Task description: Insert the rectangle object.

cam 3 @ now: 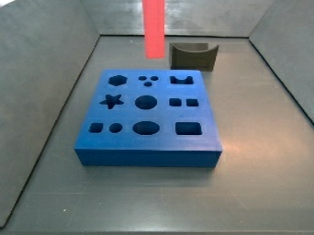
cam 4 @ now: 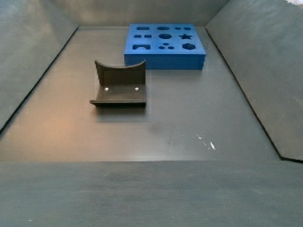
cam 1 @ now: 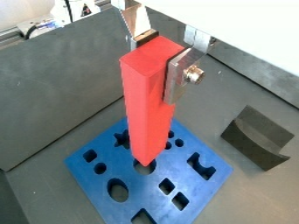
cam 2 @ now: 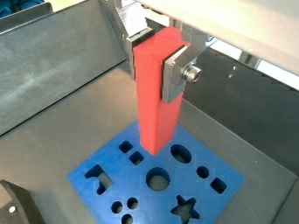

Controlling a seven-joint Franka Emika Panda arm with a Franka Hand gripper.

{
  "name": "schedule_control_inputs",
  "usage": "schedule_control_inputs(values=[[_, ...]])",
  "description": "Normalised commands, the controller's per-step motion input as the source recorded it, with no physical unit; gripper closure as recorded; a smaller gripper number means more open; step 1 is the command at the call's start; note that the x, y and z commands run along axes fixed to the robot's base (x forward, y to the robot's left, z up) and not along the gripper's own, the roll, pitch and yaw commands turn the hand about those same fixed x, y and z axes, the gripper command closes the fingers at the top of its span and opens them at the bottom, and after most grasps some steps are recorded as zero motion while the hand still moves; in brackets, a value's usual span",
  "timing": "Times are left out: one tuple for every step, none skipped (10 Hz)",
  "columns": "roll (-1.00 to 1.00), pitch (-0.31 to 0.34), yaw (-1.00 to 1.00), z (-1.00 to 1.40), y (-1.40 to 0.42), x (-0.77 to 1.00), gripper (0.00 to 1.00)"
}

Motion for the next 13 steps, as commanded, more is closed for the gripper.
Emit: schedule_control_inputs(values=[[0.01,0.000,-0.37,-0.10,-0.01,-0.07,1.00],[0.00,0.000,-0.89,0.00,-0.23,0.07,1.00],[0.00,0.000,-0.95,0.00,-0.21,0.02,1.00],[0.00,0.000,-0.77,-0.04,-0.23,0.24,1.00],[0.01,0.000,-0.61,-0.09,-0.26,0.42,1.00],[0.03,0.000,-0.54,-0.12,-0.27,0.50,1.00],[0.04,0.000,-0.55,-0.15,-0.27,0.49,1.00],[0.05,0.000,-0.55,-0.17,-0.25,0.49,1.00],[0.07,0.000,-0.60,-0.20,-0.23,0.43,1.00],[0.08,0.000,-0.63,-0.21,-0.22,0.39,1.00],[0.08,0.000,-0.82,-0.25,-0.16,0.19,1.00],[0.07,0.000,-0.84,-0.23,-0.16,0.17,1.00],[0.05,0.000,-0.92,-0.19,-0.15,0.08,1.00]])
